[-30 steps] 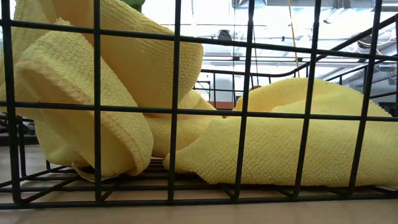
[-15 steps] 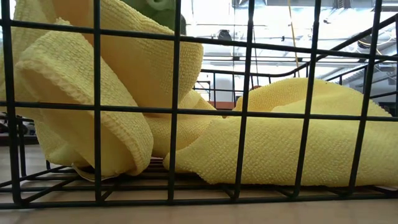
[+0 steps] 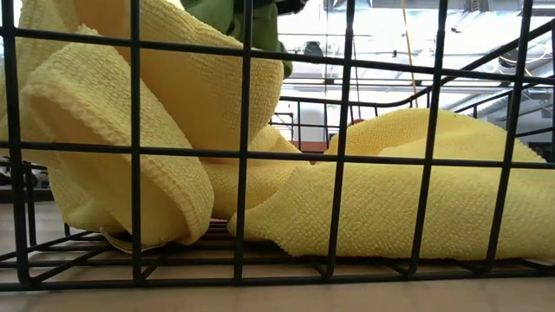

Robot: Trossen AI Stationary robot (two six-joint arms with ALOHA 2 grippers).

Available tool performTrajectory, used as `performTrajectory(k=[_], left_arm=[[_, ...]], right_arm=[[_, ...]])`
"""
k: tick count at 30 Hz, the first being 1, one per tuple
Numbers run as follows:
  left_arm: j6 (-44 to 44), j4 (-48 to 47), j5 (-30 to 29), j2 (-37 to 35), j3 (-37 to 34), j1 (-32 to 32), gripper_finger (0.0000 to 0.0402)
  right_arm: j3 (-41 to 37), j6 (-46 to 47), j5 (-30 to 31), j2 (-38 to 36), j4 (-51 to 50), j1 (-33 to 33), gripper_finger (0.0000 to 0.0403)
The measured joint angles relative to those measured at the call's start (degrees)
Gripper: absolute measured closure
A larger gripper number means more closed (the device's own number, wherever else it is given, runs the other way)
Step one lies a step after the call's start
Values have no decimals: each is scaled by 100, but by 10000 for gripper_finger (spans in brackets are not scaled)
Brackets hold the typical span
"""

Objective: Sort microfiber towel by color & place in baskets
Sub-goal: Put the left green microfiber cloth into the orange bin

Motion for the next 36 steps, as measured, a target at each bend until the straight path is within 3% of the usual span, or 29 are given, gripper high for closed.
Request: performTrajectory(k=[6, 12, 15, 19, 24, 28, 32, 36], left_arm=[[118, 54, 21, 71, 0, 0, 386], [100, 72, -60, 69, 0, 2, 382], [-51, 84, -131, 56, 0, 47, 353], [-483, -189, -136, 56, 0, 185, 278], [-1069, -1245, -235, 53, 0, 388, 169], [-1711, -2139, -610, 53, -2, 512, 108], [-2276, -2815, -1020, 53, -2, 616, 89], [-2491, -2995, -1064, 51, -157, 735, 87]], right_arm=[[-4, -22, 23, 123, -52, -65, 104], [-4, -214, 33, 118, -53, -71, 231], [-2, -383, 32, 116, -105, -92, 309], [-2, -493, 20, 116, -278, -170, 388], [-2, -505, 31, 116, -579, -340, 374], [-2, -497, 32, 114, -961, -530, 377], [-2, -475, 23, 114, -1207, -682, 392], [-2, -314, -73, 112, -1660, -771, 391]])
